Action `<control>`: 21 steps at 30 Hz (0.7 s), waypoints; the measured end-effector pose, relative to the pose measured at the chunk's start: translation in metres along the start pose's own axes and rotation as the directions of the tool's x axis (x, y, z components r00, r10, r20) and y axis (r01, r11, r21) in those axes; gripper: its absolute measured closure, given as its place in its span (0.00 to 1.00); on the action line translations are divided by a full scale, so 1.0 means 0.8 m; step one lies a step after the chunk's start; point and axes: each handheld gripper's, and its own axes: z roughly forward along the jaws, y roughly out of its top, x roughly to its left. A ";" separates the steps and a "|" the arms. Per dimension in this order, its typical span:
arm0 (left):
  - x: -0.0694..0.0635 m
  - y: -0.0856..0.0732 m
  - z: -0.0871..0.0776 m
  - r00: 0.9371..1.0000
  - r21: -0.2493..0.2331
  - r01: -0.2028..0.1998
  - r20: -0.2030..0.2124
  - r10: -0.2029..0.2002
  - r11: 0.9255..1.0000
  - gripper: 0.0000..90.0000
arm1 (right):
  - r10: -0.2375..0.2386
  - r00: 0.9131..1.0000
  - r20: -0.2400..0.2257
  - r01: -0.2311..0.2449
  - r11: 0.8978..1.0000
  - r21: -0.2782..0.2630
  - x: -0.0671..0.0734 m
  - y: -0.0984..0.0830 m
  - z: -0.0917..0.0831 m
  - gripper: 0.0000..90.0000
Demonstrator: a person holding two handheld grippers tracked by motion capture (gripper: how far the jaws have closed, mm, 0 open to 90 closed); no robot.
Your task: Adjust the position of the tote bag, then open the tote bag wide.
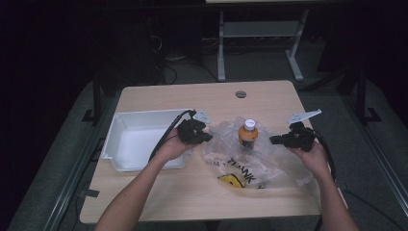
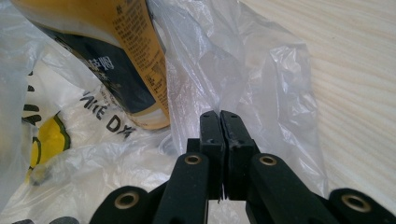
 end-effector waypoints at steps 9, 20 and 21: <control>-0.002 -0.004 0.004 1.000 0.002 -0.001 0.004 0.001 1.000 1.00 | 0.010 1.000 0.002 -0.010 1.000 0.028 -0.001 -0.004 0.005 0.97; -0.002 -0.004 0.003 1.000 0.007 -0.005 0.003 0.005 1.000 1.00 | 0.014 1.000 0.005 -0.014 0.999 0.029 -0.001 -0.003 0.007 0.97; -0.003 -0.004 0.003 1.000 0.006 -0.005 0.002 0.005 1.000 1.00 | 0.009 1.000 0.005 -0.009 1.000 0.025 -0.002 -0.003 0.007 0.97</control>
